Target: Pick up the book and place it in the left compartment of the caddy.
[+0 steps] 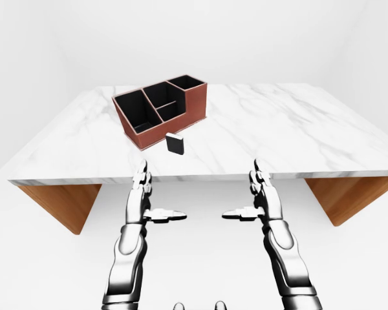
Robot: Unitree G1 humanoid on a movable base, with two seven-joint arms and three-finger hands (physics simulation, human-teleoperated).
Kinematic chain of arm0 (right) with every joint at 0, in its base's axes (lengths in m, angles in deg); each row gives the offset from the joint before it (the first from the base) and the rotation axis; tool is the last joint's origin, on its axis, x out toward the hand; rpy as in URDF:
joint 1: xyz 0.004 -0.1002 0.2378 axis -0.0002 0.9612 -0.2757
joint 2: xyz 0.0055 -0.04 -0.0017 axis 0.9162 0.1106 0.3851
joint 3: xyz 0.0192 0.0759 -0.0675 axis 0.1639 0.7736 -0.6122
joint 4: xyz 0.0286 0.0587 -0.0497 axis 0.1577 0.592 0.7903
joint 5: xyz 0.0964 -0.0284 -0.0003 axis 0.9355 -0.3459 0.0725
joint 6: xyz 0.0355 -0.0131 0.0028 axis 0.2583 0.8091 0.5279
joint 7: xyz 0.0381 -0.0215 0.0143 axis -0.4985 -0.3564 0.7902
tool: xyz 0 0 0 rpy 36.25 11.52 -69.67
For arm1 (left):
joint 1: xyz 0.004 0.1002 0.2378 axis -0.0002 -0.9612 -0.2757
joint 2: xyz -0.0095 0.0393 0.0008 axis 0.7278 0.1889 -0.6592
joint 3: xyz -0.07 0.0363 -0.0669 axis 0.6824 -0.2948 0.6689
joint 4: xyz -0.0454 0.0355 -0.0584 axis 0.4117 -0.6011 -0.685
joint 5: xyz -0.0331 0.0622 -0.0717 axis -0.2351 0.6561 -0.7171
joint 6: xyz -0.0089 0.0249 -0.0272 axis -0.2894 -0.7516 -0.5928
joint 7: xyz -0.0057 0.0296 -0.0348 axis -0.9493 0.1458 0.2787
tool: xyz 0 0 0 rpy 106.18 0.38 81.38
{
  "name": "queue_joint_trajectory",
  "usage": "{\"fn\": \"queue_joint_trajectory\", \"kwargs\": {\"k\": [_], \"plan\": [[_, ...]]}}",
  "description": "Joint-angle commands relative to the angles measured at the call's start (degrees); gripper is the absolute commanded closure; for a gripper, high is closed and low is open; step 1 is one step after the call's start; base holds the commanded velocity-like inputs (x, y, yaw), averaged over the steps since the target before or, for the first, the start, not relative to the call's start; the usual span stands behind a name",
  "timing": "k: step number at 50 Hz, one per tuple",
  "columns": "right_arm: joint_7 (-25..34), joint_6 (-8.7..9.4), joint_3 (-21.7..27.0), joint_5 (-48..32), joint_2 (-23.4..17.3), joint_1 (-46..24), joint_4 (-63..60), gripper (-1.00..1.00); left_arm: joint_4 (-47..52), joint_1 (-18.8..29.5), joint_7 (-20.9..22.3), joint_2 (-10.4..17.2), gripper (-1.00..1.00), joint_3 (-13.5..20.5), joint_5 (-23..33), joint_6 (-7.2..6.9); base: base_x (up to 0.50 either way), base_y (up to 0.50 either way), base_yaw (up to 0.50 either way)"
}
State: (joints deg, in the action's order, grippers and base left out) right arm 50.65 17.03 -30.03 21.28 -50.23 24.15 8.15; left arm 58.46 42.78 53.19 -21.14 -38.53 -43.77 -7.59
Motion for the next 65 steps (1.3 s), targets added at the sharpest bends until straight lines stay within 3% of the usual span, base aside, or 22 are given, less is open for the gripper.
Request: {"fn": "queue_joint_trajectory", "kwargs": {"k": [1,3,6,16,21,36,45,65], "plan": [[2.2,1.44,1.6,2.0,-0.6,1.8,-3.3,-1.00,5.2,-1.3,4.2,0.9,-1.00,2.0,-3.5,-2.08,0.00,0.00,0.00],[2.0,2.97,1.6,1.7,-0.7,2.6,-5.8,-1.00,6.7,-1.0,4.6,1.0,-1.00,3.1,-5.5,-3.66,0.00,0.00,0.00],[2.2,4.57,1.6,1.9,-0.5,2.9,-7.3,-1.00,6.7,-0.2,4.4,1.2,-1.00,4.6,-7.4,-4.25,0.00,0.00,0.00],[2.1,4.57,1.2,0.4,-0.5,4.1,-11.0,-1.00,10.0,1.3,3.3,2.9,-1.00,8.7,-13.0,-4.25,0.00,0.00,0.00],[2.1,4.57,1.6,1.3,-0.3,4.7,-12.4,-1.00,10.7,2.7,4.0,4.2,-1.00,11.7,-18.4,-4.25,0.00,0.00,0.00],[1.7,4.57,1.1,0.1,-0.1,6.2,-17.2,-1.00,13.7,4.5,3.1,7.4,-1.00,16.9,-25.2,-4.25,0.00,0.00,0.00],[1.6,4.57,0.4,-0.8,0.0,6.8,-20.5,-1.00,19.2,4.8,0.7,10.6,-1.00,22.9,-32.4,-4.25,0.00,0.00,0.00],[2.6,4.57,-1.4,-4.6,-0.3,9.3,-26.1,-1.00,14.8,6.9,-0.2,14.3,-1.00,26.0,-35.5,-4.25,0.00,0.07,0.00]]}}
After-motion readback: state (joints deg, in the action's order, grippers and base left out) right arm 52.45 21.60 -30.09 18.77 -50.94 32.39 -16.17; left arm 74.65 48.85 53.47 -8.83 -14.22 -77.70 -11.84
